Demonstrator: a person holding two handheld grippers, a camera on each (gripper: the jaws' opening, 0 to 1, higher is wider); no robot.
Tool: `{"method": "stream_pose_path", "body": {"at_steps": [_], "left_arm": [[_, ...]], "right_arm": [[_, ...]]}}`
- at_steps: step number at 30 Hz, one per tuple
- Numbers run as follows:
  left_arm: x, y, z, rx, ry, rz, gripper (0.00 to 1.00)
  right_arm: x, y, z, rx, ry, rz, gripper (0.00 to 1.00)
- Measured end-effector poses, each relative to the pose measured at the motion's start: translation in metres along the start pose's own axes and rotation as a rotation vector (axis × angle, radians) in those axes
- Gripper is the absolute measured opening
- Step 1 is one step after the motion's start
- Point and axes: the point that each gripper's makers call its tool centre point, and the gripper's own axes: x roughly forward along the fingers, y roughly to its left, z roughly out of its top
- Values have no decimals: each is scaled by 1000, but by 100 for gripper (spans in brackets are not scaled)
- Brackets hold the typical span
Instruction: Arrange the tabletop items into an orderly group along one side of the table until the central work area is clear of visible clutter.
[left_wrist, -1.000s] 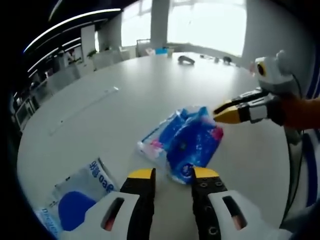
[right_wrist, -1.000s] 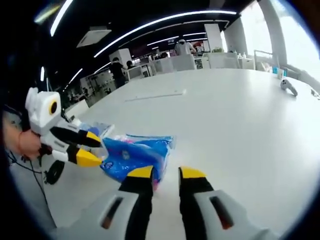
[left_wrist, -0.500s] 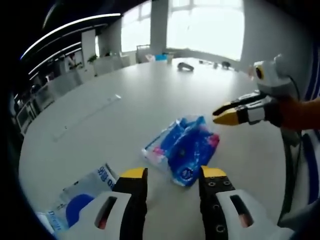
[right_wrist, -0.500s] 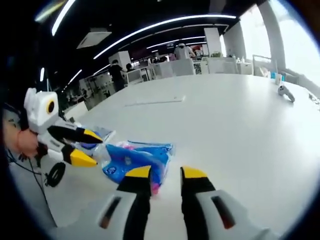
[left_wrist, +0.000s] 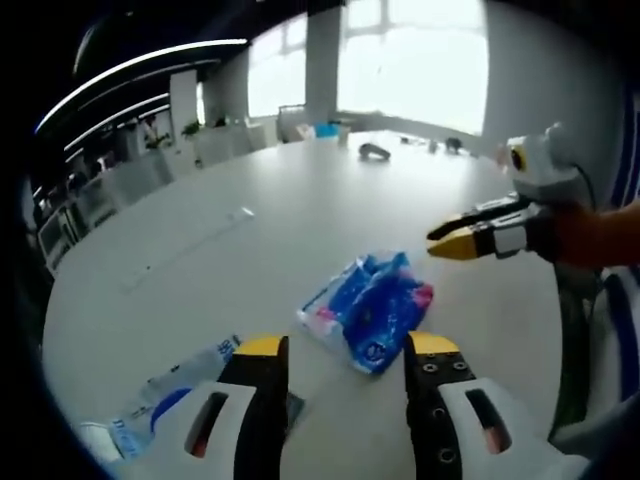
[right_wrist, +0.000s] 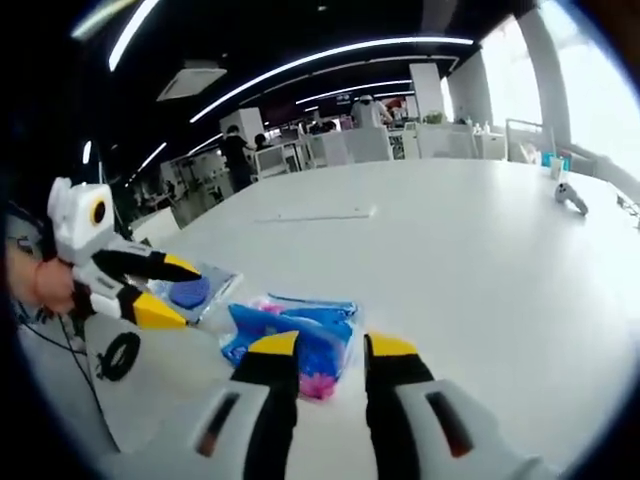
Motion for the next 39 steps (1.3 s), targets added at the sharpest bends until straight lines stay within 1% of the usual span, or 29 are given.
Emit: {"method": "stream_pose_path", "body": {"at_steps": [6,14,26,39], "left_arm": [[-18,6,7,-2,-37,21,42],[-38,13,9,-10,-62,46,44],[-64,22,5,-19,-73,75,45],[-92,33,-3,-27,-87,105,43]], "right_arm": [[-2,11,9,-8,-22,10,24],[-7,22,17,-19,-38,18,25],[-10,41,25,-25,-54,40,32],[-7,72,30,-39,-61,80,35]]}}
